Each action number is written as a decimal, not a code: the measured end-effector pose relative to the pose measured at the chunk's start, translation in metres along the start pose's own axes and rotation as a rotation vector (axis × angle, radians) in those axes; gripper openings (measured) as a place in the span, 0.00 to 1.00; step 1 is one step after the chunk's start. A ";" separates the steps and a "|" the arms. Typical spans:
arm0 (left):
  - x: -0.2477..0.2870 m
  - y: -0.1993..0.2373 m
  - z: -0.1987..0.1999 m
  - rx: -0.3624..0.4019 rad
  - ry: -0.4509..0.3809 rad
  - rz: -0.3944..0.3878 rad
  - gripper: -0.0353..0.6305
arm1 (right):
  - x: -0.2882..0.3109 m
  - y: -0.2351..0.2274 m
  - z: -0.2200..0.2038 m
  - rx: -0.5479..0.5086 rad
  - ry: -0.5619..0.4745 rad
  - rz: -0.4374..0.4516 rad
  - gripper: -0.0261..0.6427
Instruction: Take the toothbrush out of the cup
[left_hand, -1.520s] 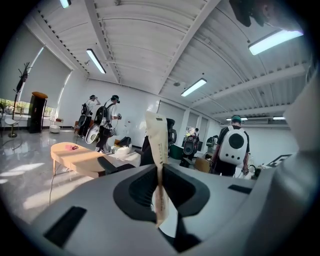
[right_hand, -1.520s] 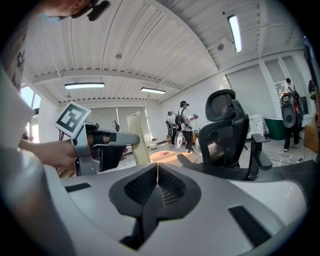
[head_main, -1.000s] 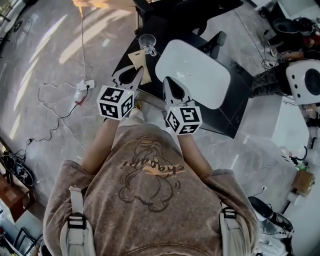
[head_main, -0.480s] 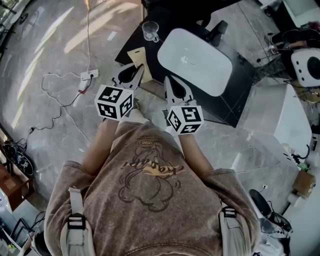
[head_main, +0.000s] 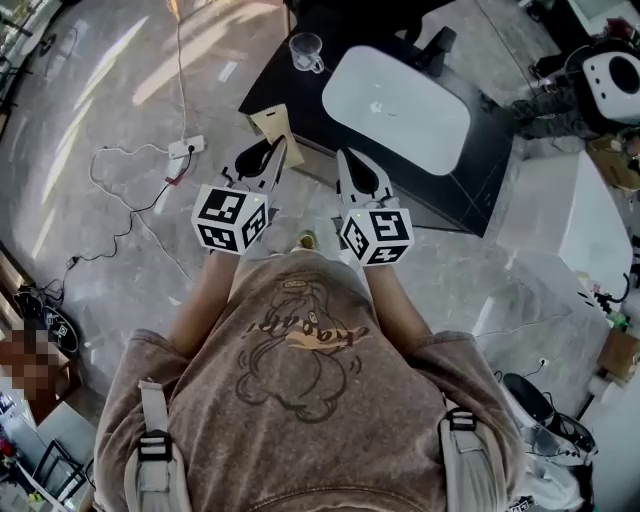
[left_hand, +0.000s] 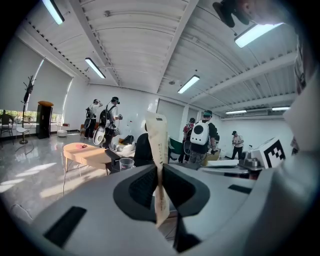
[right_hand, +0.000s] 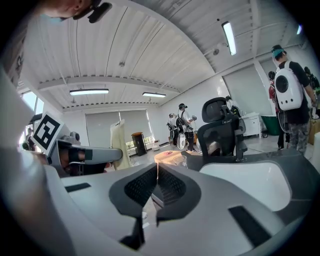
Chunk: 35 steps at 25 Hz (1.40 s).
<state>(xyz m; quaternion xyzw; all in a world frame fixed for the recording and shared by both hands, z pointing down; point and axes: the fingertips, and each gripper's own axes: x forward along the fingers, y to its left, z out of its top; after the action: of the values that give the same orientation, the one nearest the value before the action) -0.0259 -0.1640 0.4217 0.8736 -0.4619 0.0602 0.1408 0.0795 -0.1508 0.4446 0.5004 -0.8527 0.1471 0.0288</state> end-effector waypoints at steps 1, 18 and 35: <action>-0.006 0.001 -0.001 0.005 -0.002 -0.001 0.12 | -0.002 0.005 -0.001 0.000 0.000 -0.003 0.06; -0.093 -0.008 -0.025 0.016 -0.010 0.000 0.12 | -0.059 0.071 -0.015 -0.033 -0.022 -0.012 0.07; -0.107 -0.026 -0.030 -0.004 -0.014 0.004 0.12 | -0.080 0.077 -0.008 -0.041 -0.041 -0.005 0.06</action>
<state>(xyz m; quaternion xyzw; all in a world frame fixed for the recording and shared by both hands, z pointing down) -0.0645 -0.0569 0.4204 0.8728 -0.4648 0.0535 0.1390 0.0526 -0.0461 0.4198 0.5047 -0.8548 0.1191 0.0217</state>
